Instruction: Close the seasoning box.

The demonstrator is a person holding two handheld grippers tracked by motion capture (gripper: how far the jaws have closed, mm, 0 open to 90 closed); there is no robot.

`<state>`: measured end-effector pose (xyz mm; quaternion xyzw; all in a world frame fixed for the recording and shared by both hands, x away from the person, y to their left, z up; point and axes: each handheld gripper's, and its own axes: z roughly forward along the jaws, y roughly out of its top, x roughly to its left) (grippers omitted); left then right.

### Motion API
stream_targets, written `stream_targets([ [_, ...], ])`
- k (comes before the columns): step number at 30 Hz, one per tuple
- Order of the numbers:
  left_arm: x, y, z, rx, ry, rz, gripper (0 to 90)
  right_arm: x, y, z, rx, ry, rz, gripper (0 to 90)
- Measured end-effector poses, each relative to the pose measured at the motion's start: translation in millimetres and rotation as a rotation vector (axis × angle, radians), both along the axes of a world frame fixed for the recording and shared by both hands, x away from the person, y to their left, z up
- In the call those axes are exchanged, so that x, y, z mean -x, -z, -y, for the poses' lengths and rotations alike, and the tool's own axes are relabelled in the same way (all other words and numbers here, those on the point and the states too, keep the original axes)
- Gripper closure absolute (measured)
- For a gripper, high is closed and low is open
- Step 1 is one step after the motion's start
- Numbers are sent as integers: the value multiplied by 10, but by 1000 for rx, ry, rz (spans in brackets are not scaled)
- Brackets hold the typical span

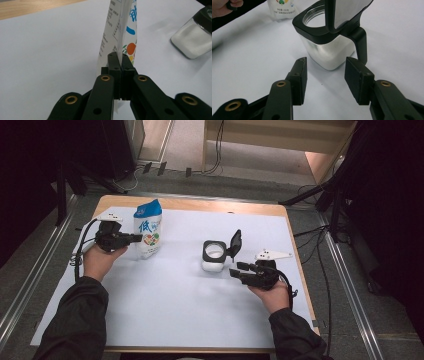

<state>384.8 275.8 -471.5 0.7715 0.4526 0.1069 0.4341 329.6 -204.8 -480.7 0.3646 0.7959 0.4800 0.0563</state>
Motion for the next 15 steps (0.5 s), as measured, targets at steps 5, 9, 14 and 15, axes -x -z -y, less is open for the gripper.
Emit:
stream_targets([
  [5,57,44,-43,21,10,-3,899,-14,4,1,-3,1,-4,543],
  [9,90,86,-88,30,-12,-8,875,-24,-2,-2,-3,5,-5,543],
  [14,138,110,-103,25,2,-20,854,-44,0,-3,-9,8,-8,540],
  [15,146,116,-98,28,-3,-15,850,-48,0,-5,-8,8,-8,540],
])
